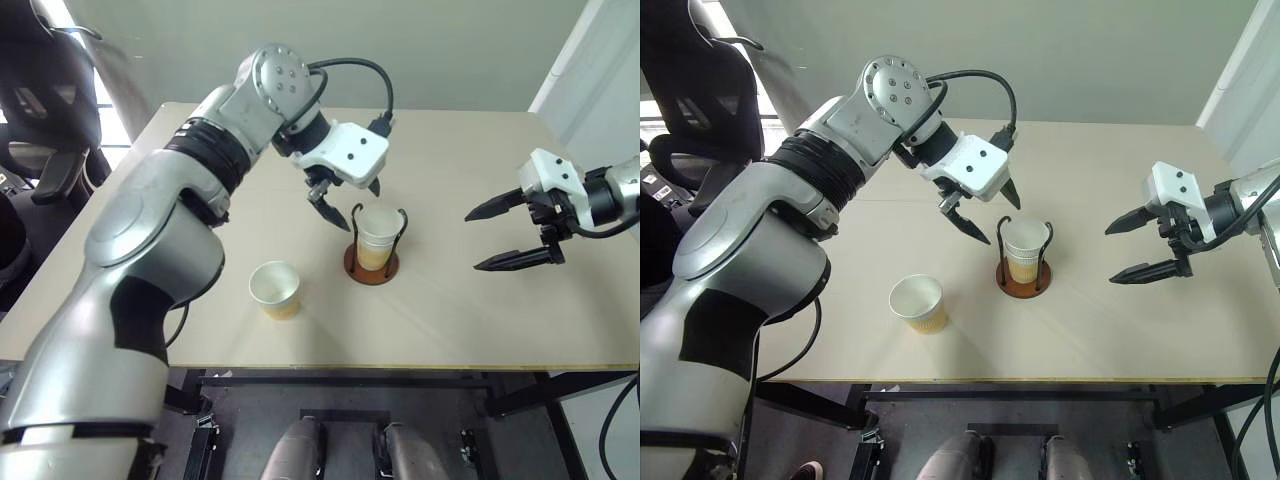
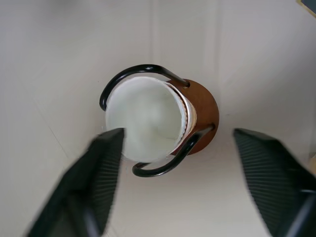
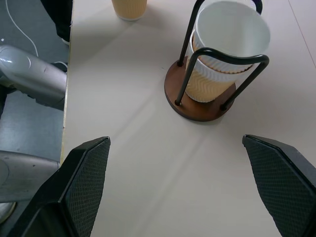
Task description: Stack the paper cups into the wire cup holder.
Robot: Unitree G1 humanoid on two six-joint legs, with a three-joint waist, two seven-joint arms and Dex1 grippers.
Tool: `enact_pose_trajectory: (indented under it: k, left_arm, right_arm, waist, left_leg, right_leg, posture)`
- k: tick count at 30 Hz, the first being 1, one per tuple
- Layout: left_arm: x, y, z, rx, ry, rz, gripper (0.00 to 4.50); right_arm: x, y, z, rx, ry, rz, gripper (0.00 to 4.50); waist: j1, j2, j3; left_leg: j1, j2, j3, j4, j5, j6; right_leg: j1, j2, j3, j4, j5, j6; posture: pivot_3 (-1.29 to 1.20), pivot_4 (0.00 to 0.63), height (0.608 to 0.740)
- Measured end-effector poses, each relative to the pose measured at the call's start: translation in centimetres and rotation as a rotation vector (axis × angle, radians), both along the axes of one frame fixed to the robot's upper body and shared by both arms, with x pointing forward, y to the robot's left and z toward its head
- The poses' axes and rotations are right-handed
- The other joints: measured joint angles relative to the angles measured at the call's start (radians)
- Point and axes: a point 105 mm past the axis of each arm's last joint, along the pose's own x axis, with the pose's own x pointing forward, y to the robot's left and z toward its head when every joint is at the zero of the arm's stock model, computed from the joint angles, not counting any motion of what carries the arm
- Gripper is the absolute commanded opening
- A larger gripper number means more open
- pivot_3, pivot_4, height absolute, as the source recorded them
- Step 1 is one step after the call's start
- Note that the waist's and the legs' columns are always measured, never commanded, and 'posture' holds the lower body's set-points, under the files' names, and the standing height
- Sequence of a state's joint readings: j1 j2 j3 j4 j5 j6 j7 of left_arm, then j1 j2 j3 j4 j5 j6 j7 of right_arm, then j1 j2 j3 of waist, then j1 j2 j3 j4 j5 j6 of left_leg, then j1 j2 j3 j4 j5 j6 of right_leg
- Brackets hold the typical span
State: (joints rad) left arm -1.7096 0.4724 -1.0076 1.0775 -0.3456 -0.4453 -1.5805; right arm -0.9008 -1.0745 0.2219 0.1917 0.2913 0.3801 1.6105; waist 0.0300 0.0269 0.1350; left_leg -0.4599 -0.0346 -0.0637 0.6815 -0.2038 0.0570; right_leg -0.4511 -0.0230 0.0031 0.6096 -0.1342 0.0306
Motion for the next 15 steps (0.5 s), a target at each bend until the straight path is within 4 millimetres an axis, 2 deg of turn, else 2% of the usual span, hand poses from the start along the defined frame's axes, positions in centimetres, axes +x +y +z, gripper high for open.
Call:
enact_pose_trajectory:
  k: [6, 11, 15]
  left_arm:
    - [-0.1, -0.2, 0.0, -0.01, 0.014, -0.002, 4.47]
    - [-0.2, -0.5, 1.7, -0.139, 0.031, 0.012, 4.47]
    - [0.6, 1.3, 2.9, -0.206, 0.022, 0.084, 4.47]
  right_arm:
    - [0.0, 0.0, 0.0, -0.001, -0.001, 0.0, 4.43]
    - [-0.1, 0.2, 0.1, -0.007, -0.005, 0.008, 4.43]
    - [-0.7, 0.4, 0.3, -0.019, -0.004, 0.019, 4.43]
  waist:
    - [0.0, 0.0, 0.0]
    - [-0.001, 0.0, 0.0]
    - [-0.003, 0.0, 0.0]
  left_leg:
    - [0.0, 0.0, 0.0, 0.0, 0.0, 0.0]
    - [0.0, 0.0, 0.0, 0.0, 0.0, 0.0]
    - [0.0, 0.0, 0.0, -0.001, 0.0, -0.001]
  right_leg:
    - [0.0, 0.0, 0.0, 0.0, 0.0, 0.0]
    - [0.0, 0.0, 0.0, 0.0, -0.001, 0.0]
    - [0.0, 0.0, 0.0, 0.0, -0.005, -0.005]
  posture:
    - [0.0, 0.15, 0.74]
    - [0.0, 0.15, 0.74]
    - [0.0, 0.15, 0.74]
